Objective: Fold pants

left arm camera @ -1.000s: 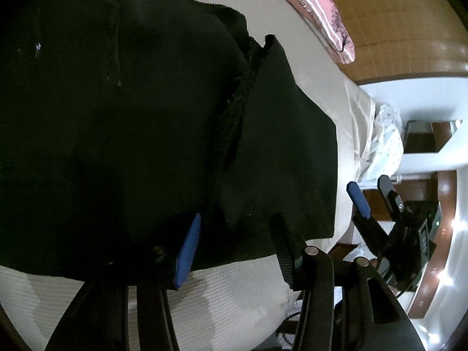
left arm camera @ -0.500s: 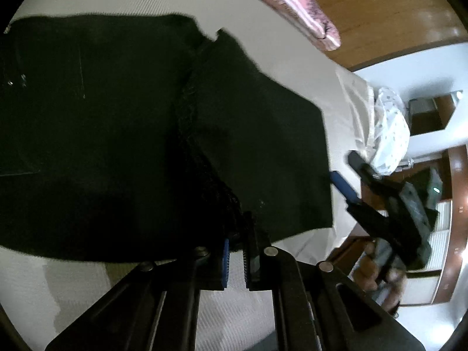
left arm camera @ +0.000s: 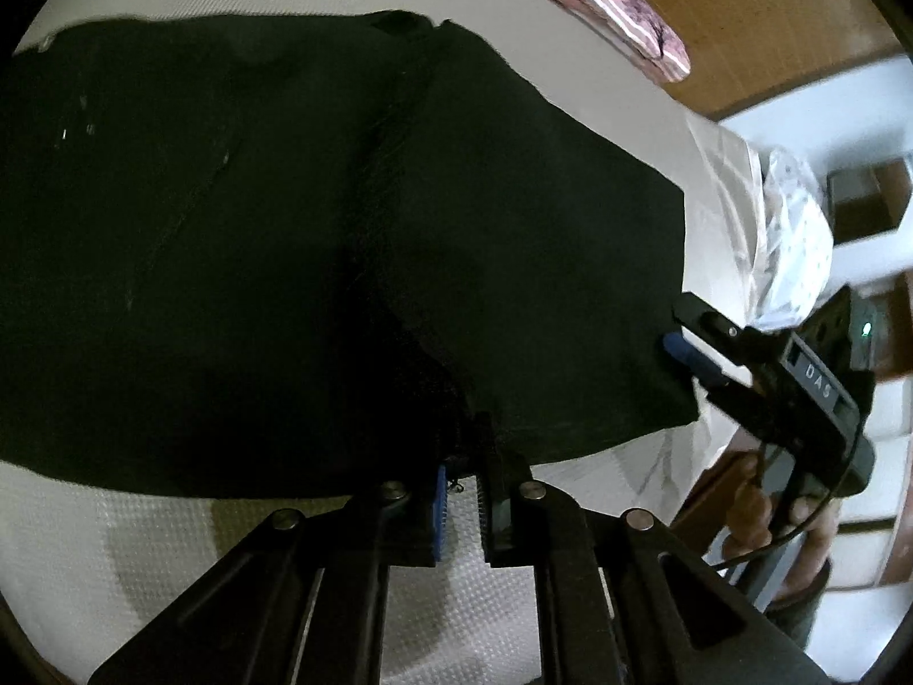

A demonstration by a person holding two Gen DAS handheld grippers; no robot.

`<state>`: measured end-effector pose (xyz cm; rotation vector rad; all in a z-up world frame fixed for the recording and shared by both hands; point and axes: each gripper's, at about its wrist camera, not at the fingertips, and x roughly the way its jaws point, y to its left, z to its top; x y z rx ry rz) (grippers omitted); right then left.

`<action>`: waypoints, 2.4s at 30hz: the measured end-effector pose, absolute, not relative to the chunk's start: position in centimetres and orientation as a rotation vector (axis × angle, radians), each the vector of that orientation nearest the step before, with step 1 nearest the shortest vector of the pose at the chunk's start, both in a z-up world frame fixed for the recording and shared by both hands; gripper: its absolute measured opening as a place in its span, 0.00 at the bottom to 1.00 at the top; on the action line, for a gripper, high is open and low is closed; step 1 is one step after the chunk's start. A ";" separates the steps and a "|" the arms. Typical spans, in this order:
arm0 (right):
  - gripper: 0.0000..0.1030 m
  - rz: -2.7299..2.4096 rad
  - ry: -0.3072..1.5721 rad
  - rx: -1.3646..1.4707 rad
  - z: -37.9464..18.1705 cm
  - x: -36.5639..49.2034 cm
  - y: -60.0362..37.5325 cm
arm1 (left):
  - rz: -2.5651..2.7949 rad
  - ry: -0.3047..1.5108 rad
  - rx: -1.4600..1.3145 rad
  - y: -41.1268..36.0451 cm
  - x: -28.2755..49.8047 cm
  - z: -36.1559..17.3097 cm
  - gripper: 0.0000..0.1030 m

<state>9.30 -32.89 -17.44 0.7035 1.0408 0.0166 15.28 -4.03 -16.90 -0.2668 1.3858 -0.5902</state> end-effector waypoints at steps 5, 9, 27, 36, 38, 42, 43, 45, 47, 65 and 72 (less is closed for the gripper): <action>0.62 0.009 1.039 0.641 -17.1 9.4 -32.2 | -0.585 1.337 -0.218 -3.4 15.2 -16.1 0.27; 0.63 -0.007 0.997 0.531 -15.5 10.1 -31.4 | -0.555 1.250 -0.147 -2.8 14.8 -15.2 0.37; 0.65 -0.168 1.020 0.236 -16.5 17.8 -29.5 | -0.198 0.974 -0.347 12.4 13.2 -13.1 0.47; 0.65 0.027 1.031 0.241 -16.2 19.5 -21.3 | -0.028 0.908 -0.569 21.5 11.2 -13.3 0.50; 0.65 0.071 1.032 0.217 -16.2 19.5 -18.7 | -0.025 0.913 -0.648 22.8 10.9 -13.8 0.50; 0.65 0.180 1.045 0.201 -16.2 19.4 -14.6 | -0.015 0.933 -0.720 24.1 10.5 -14.9 0.50; 0.65 0.200 1.044 0.200 -16.1 19.4 -14.1 | -0.023 0.944 -0.744 24.4 10.5 -15.4 0.50; 0.69 0.262 1.048 0.221 -15.8 19.3 -13.1 | -0.034 0.962 -0.783 24.5 10.3 -16.0 0.51; 0.70 0.330 1.050 0.245 -15.5 19.1 -12.4 | -0.033 0.981 -0.829 24.8 10.5 -17.0 0.51; 0.69 0.398 1.053 0.325 -14.7 16.2 -11.4 | -0.071 0.900 -1.118 26.2 12.5 -21.2 0.53; 0.69 0.382 1.043 0.351 -14.9 15.8 -12.0 | -0.059 0.841 -1.048 25.8 13.1 -21.0 0.53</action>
